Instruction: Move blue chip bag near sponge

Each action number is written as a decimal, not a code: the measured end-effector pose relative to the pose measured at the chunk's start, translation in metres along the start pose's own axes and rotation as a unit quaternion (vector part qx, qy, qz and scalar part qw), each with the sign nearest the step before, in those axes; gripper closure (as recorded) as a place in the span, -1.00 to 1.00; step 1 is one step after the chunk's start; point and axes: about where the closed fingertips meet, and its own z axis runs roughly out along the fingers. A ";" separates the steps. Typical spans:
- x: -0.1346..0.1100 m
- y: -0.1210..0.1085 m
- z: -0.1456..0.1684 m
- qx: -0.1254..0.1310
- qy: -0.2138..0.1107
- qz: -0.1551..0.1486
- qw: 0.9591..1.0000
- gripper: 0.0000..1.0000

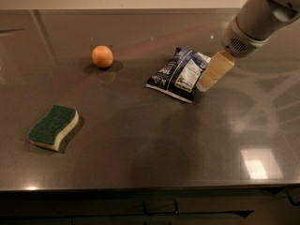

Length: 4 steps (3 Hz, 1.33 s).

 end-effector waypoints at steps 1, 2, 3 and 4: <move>-0.010 -0.006 0.025 -0.002 -0.003 0.048 0.999 -1.00; -0.020 -0.004 0.048 -0.008 0.003 0.083 0.997 -1.00; -0.027 -0.004 0.066 -0.009 0.012 0.112 0.994 -1.00; -0.032 -0.001 0.079 -0.012 0.019 0.135 0.991 -1.00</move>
Offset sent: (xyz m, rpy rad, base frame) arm 0.0477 0.0380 -0.0529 0.0998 0.0821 -0.2214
